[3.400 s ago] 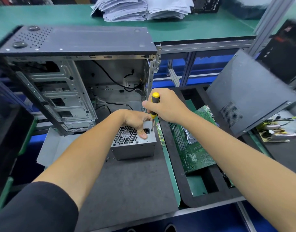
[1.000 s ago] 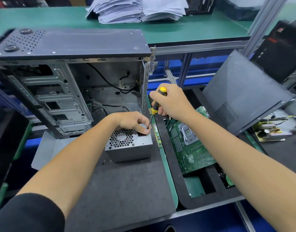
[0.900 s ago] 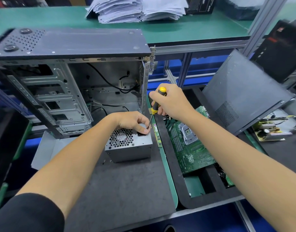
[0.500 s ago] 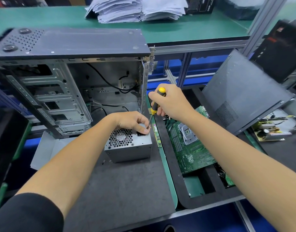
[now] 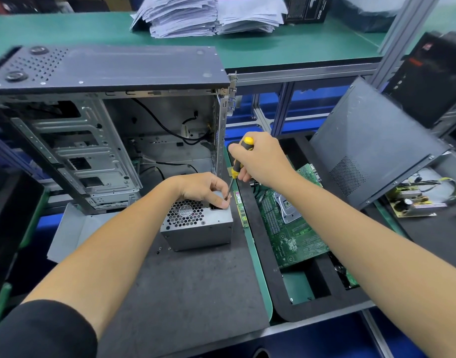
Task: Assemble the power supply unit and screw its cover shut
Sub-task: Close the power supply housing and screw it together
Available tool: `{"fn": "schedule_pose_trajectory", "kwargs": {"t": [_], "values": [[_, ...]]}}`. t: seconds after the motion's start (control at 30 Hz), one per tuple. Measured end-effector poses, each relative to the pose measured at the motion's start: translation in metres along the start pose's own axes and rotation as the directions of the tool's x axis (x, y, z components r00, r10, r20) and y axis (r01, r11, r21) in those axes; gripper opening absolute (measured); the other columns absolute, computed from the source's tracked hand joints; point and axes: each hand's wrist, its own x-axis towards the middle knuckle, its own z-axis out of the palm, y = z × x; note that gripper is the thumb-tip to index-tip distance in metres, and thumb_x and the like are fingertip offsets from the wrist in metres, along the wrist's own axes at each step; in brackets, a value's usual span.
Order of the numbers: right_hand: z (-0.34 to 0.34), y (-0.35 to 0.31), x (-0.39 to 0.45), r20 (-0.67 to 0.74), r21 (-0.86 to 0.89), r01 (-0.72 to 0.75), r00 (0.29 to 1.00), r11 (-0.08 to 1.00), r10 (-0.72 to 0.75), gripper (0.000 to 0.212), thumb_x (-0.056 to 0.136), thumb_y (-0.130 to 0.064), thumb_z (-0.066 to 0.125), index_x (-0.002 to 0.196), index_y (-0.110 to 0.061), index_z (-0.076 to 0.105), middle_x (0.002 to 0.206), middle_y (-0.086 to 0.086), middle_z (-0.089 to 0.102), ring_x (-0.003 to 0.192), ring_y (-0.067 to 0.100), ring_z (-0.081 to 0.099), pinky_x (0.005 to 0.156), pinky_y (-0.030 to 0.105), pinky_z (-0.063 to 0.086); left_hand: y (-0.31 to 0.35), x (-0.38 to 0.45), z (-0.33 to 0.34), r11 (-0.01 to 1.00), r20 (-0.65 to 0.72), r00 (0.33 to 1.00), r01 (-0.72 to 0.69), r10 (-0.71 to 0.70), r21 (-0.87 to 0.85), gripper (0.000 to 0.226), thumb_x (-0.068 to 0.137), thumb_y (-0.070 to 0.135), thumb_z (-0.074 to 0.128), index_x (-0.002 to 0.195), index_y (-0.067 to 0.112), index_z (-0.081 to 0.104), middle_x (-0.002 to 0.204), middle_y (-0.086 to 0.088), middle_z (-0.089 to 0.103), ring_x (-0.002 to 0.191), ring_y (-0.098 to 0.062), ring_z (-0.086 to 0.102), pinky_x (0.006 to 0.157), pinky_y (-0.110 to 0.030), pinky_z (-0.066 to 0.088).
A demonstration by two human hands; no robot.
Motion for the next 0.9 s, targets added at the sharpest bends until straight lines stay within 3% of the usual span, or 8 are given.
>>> {"fn": "schedule_pose_trajectory", "kwargs": {"t": [0.1,0.27,0.37,0.57,0.77,0.9], "values": [[0.0036,-0.0002,-0.0016,-0.047,-0.013,-0.018,0.999,1.0,0.017,0.026,0.091,-0.023,0.054,0.071,-0.006,0.05,0.064,0.016,0.068,0.043,0.016,0.065,0.048,0.023,0.054,-0.0005,-0.0004,0.0006,1.0,-0.004,1.0,-0.009,0.009,0.012,0.021,0.082,0.024,0.075,0.082,0.006,0.064,0.075,0.01,0.063,0.068,-0.005,0.054,0.066,-0.016,0.043],[0.0055,-0.0026,-0.0024,-0.019,-0.04,0.0,1.0,0.999,-0.001,0.027,0.092,-0.026,0.054,0.074,-0.007,0.049,0.066,0.016,0.069,0.044,0.015,0.065,0.055,0.031,0.056,-0.0009,-0.0014,0.0009,1.0,0.005,1.0,-0.015,0.015,-0.004,0.028,0.079,0.016,0.077,0.093,-0.004,0.064,0.078,0.012,0.068,0.072,-0.01,0.057,0.071,-0.025,0.047],[0.0041,-0.0034,-0.0031,-0.013,-0.057,0.008,1.0,0.998,-0.009,0.029,0.092,-0.028,0.054,0.078,-0.002,0.052,0.067,0.016,0.069,0.043,0.014,0.065,0.056,0.032,0.056,-0.0012,-0.0032,-0.0003,1.0,0.028,1.0,-0.006,0.006,-0.016,0.024,0.076,0.011,0.079,0.093,0.002,0.065,0.081,0.014,0.068,0.075,-0.011,0.058,0.071,-0.025,0.048],[0.0008,-0.0054,-0.0065,-0.001,-0.049,0.02,1.0,0.999,-0.02,0.033,0.092,-0.026,0.055,0.084,0.006,0.052,0.068,0.018,0.069,0.044,0.015,0.065,0.054,0.035,0.057,0.0009,-0.0047,-0.0016,0.999,0.05,0.999,0.016,-0.014,-0.042,0.019,0.073,0.01,0.081,0.086,0.015,0.068,0.088,-0.004,0.065,0.081,-0.022,0.056,0.075,-0.033,0.046],[0.0014,-0.0066,-0.0078,0.024,-0.053,0.039,0.999,0.998,-0.037,0.032,0.093,-0.026,0.055,0.082,0.004,0.052,0.065,0.014,0.068,0.044,0.016,0.065,0.05,0.031,0.055,0.0,-0.0041,-0.002,0.998,0.054,0.998,0.021,-0.019,-0.053,0.023,0.073,0.009,0.08,0.091,0.013,0.068,0.091,-0.002,0.065,0.083,-0.02,0.057,0.078,-0.033,0.047],[0.0035,-0.0084,-0.0081,0.053,-0.073,0.06,0.997,0.996,-0.056,0.032,0.093,-0.026,0.054,0.087,0.006,0.052,0.067,0.016,0.068,0.045,0.015,0.065,0.052,0.036,0.057,0.0004,-0.0049,-0.0028,0.998,0.061,0.998,0.01,-0.006,-0.056,0.022,0.074,0.007,0.08,0.09,0.016,0.068,0.092,0.007,0.066,0.084,-0.012,0.059,0.078,-0.026,0.049]]}}
